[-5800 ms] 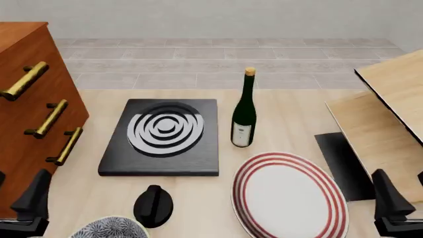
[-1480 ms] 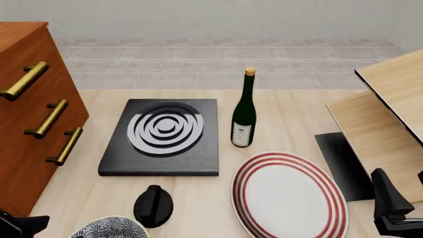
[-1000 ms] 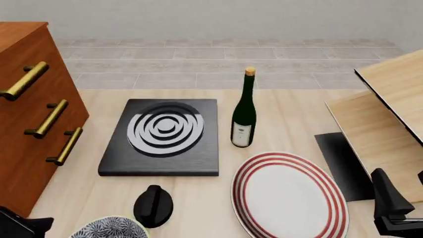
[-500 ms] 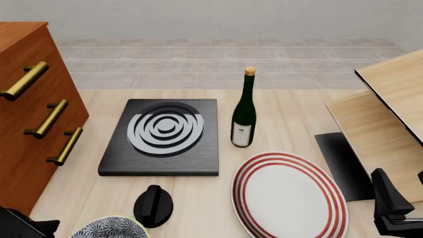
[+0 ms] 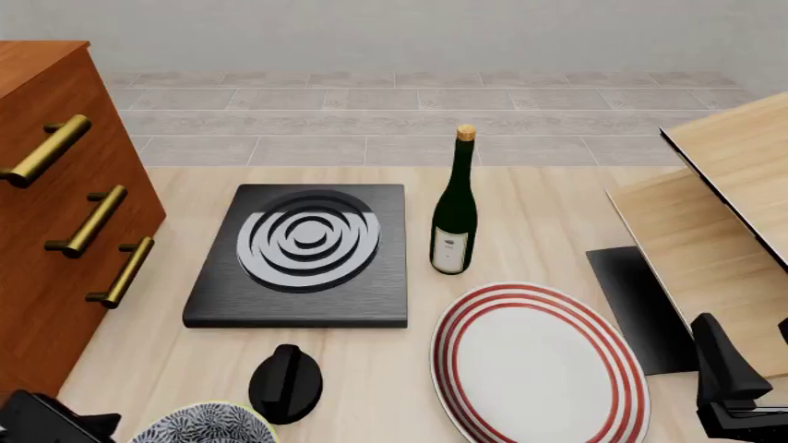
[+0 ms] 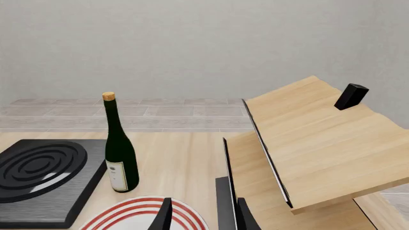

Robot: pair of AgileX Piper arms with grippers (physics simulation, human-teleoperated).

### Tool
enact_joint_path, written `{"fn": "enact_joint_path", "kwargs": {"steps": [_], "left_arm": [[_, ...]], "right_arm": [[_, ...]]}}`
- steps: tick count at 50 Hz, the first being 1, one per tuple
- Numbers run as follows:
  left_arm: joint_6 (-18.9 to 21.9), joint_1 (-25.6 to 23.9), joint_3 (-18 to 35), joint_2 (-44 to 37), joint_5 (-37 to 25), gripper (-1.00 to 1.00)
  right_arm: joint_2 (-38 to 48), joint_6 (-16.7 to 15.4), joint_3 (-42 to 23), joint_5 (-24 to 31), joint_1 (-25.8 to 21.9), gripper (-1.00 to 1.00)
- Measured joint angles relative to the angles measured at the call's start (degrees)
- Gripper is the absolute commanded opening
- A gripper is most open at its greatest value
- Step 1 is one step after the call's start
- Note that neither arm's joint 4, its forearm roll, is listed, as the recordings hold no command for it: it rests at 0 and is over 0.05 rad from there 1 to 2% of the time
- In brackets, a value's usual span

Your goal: Put the bowl on the top of the cabinet.

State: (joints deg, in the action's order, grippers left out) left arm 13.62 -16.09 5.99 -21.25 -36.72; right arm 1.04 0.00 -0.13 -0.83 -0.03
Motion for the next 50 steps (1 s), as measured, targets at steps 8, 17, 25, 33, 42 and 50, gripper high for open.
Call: {"fn": "enact_joint_path", "kwargs": {"steps": [8, 17, 25, 33, 42, 50], "left_arm": [[0.38, 0.19, -1.56, -1.7, 2.87, 1.0], [0.99, 0.67, -3.06, -3.63, 5.96, 1.0], [1.43, 0.97, -4.25, -5.32, 8.55, 1.0], [2.69, 1.57, -4.51, -4.97, 9.35, -1.0], [4.03, 2.76, -1.62, -1.68, 6.94, -1.0], [5.31, 3.33, 3.81, 2.83, 2.62, -1.0]], "right_arm": [[0.0, 0.0, 0.0, 0.0, 0.0, 1.0], [0.0, 0.0, 0.0, 0.0, 0.0, 1.0], [0.0, 0.0, 0.0, 0.0, 0.0, 1.0], [0.0, 0.0, 0.0, 0.0, 0.0, 1.0], [0.0, 0.0, 0.0, 0.0, 0.0, 1.0], [0.0, 0.0, 0.0, 0.0, 0.0, 1.0]]}}
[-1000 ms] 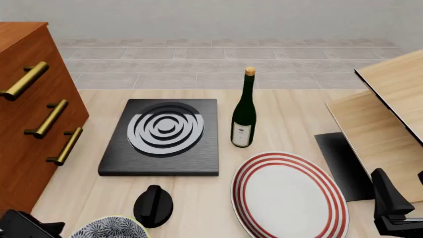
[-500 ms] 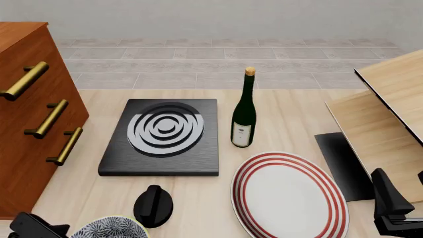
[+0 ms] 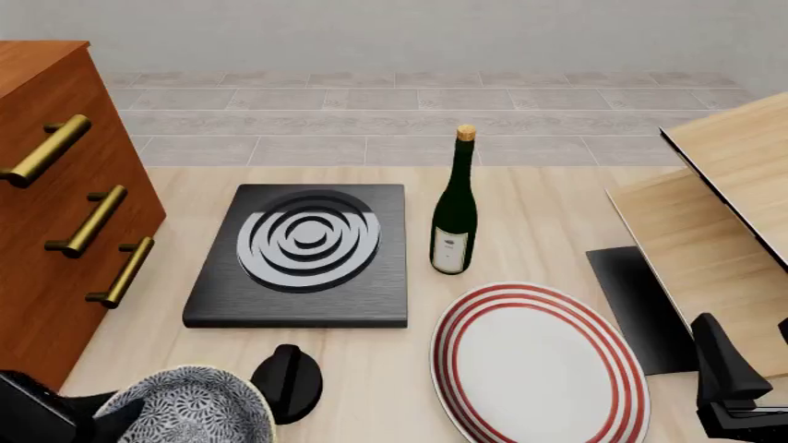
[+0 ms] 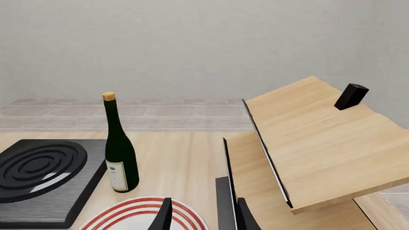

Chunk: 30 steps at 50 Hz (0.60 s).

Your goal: Put the bowl on the top of the cabinet.

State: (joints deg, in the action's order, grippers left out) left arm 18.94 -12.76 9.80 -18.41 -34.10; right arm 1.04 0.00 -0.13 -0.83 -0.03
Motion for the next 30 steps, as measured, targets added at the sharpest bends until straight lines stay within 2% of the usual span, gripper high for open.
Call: {"fn": "enact_joint_path", "kwargs": {"steps": [17, 30], "left_arm": [[0.25, 2.04, 13.39, 7.44, -8.98, -1.0], [-1.95, 5.13, 25.55, 7.27, -9.37, -1.0]], "right_arm": [[0.0, 0.0, 0.0, 0.0, 0.0, 1.0], [0.0, 0.0, 0.0, 0.0, 0.0, 1.0]]}}
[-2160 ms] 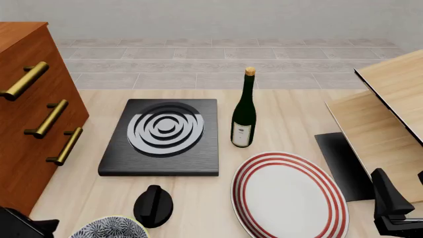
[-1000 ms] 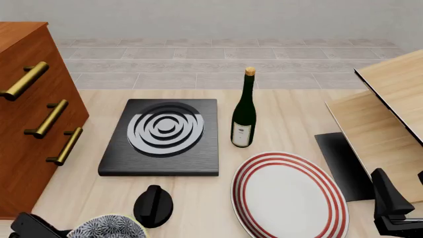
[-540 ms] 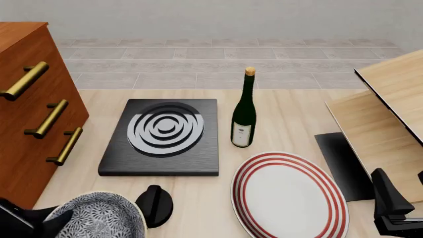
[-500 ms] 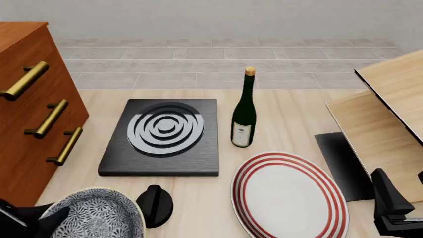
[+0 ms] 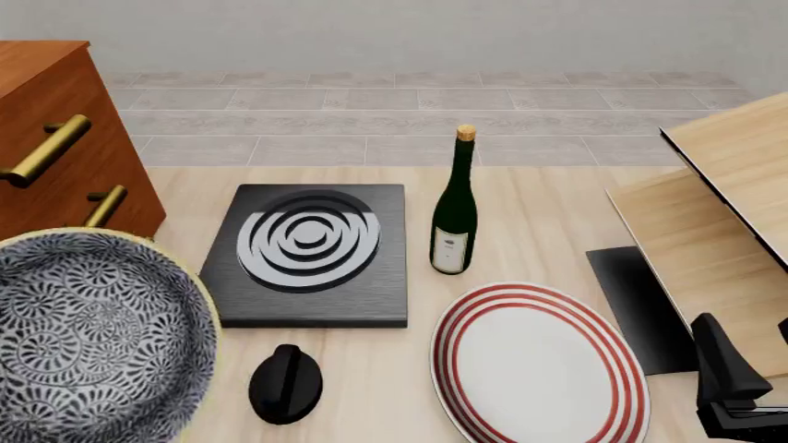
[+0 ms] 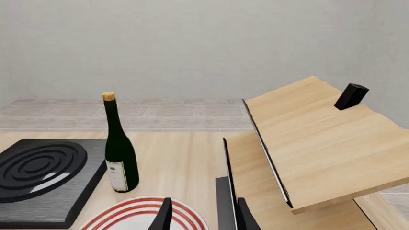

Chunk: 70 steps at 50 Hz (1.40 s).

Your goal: Put the bowl on the top of the cabinet.

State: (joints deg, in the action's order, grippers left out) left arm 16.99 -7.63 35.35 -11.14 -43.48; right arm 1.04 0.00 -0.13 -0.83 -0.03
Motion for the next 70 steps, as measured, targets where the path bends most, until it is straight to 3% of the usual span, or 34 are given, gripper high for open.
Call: {"fn": "enact_joint_path", "kwargs": {"steps": [14, 24, 44, 59, 70], "left_arm": [[-4.25, 5.91, 14.58, -5.09, 4.91, -1.0], [-9.03, 12.72, 21.41, -10.02, 9.97, -1.0], [-19.66, 27.72, 29.07, -19.8, 19.3, -1.0], [-30.91, 38.17, 32.2, -29.96, 22.51, -1.0], [-37.69, 42.9, 33.57, -36.04, 22.92, -1.0]], "right_arm": [[0.0, 0.0, 0.0, 0.0, 0.0, 1.0], [0.0, 0.0, 0.0, 0.0, 0.0, 1.0], [-0.01, 0.0, 0.0, 0.0, 0.0, 1.0], [-0.01, 0.0, 0.0, 0.0, 0.0, 1.0], [-0.01, 0.0, 0.0, 0.0, 0.0, 1.0]]}}
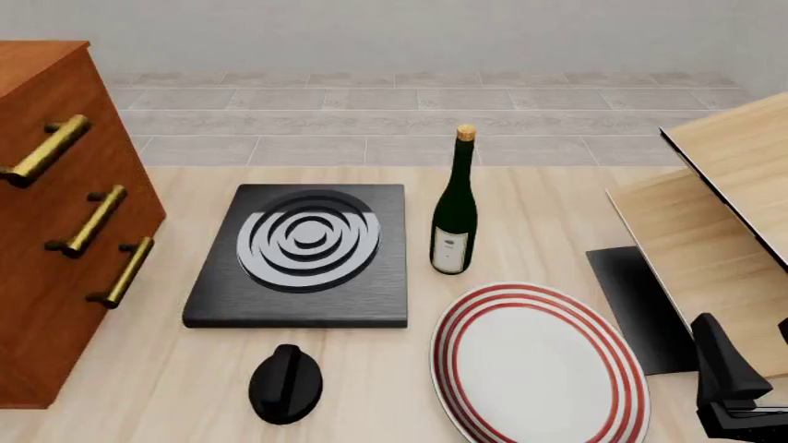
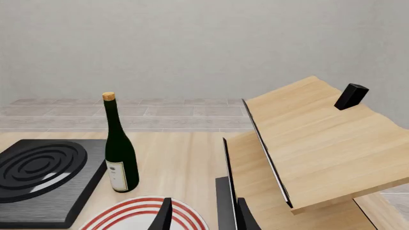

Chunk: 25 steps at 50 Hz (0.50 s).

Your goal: Put the bowl on the top of the cabinet.

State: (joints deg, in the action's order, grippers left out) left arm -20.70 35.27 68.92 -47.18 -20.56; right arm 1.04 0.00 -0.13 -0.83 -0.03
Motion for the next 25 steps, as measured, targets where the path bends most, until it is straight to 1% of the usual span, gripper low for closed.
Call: {"fn": "enact_joint_path", "kwargs": {"steps": [10, 25], "left_arm": [[-3.63, 2.48, 0.18, -3.67, -0.19, -1.0], [-6.13, 2.91, -0.03, -6.41, -1.21, -1.0]], "right_arm": [[0.0, 0.0, 0.0, 0.0, 0.0, 1.0], [0.01, 0.0, 0.0, 0.0, 0.0, 1.0]]}}
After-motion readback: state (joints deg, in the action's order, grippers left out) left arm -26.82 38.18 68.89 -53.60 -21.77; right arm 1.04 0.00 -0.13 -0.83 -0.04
